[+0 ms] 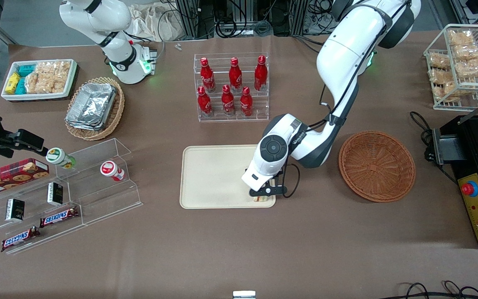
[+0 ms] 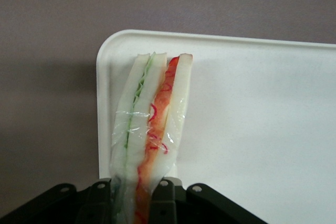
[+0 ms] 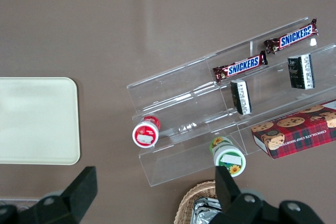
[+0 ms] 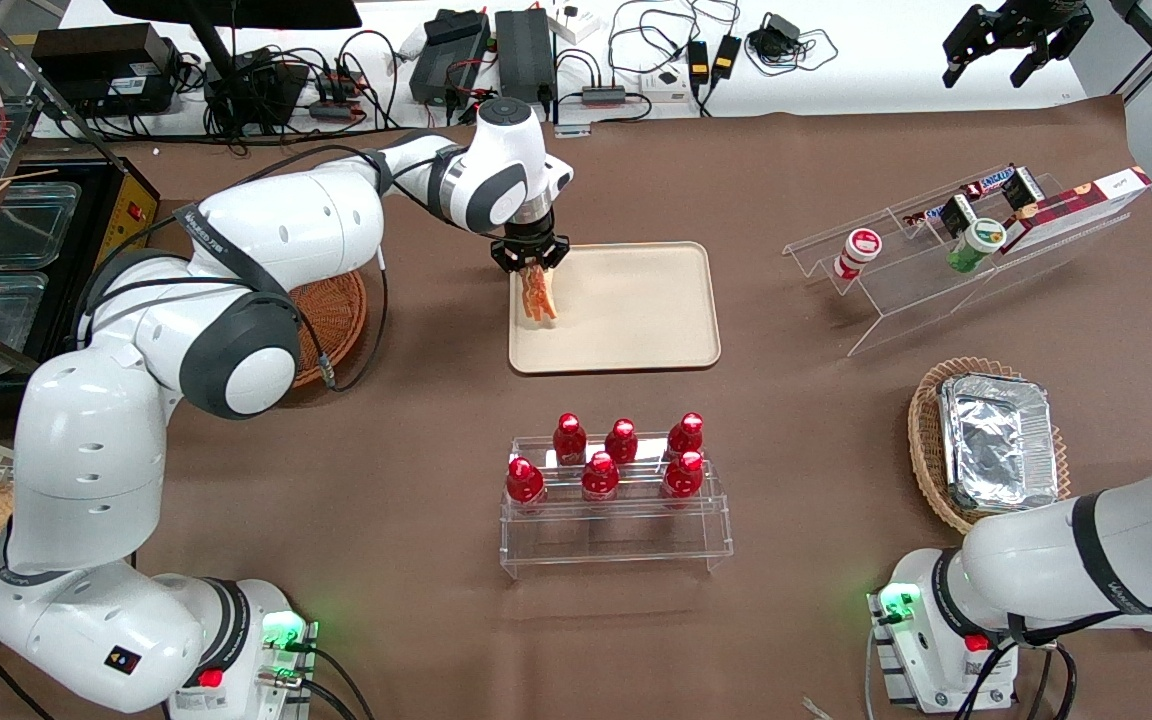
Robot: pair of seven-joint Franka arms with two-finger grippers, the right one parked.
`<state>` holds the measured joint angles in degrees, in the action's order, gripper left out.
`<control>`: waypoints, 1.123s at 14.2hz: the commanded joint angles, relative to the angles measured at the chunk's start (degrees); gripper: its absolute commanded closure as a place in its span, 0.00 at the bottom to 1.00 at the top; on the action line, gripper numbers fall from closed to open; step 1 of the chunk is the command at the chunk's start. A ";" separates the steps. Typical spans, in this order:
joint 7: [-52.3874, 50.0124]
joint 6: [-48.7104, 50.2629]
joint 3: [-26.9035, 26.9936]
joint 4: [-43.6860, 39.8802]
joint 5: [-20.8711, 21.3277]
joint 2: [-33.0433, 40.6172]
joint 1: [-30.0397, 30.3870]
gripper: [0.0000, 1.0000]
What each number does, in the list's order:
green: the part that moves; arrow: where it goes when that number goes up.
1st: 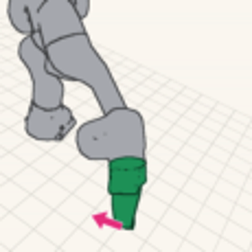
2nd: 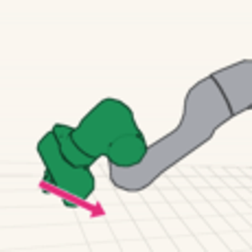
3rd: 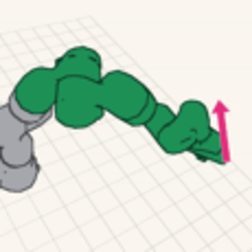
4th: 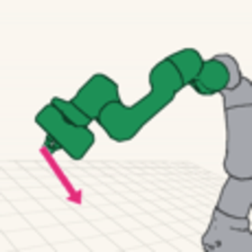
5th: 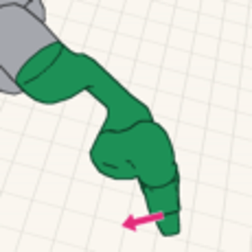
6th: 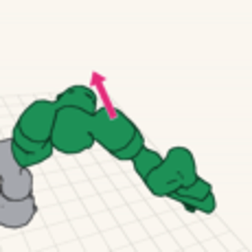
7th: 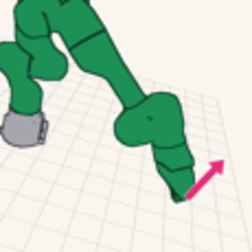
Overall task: Place sandwich from basket to tray
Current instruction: 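Carry the sandwich over the cream tray and lower it onto it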
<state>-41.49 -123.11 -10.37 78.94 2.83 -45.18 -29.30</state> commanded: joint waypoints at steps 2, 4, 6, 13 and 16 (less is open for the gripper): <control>1.32 0.32 0.08 -2.48 0.87 -1.75 -0.14 0.97; 0.80 0.32 0.08 -2.48 0.78 -1.84 -0.05 0.68; 0.88 0.24 0.08 -2.39 0.78 -2.10 0.12 0.36; 0.62 -1.43 0.17 -2.39 0.60 -1.05 0.47 0.00; 0.70 -0.65 0.43 -2.13 0.86 2.63 2.57 0.00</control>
<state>-40.80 -124.52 -10.03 76.49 2.94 -45.47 -28.52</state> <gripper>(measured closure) 0.000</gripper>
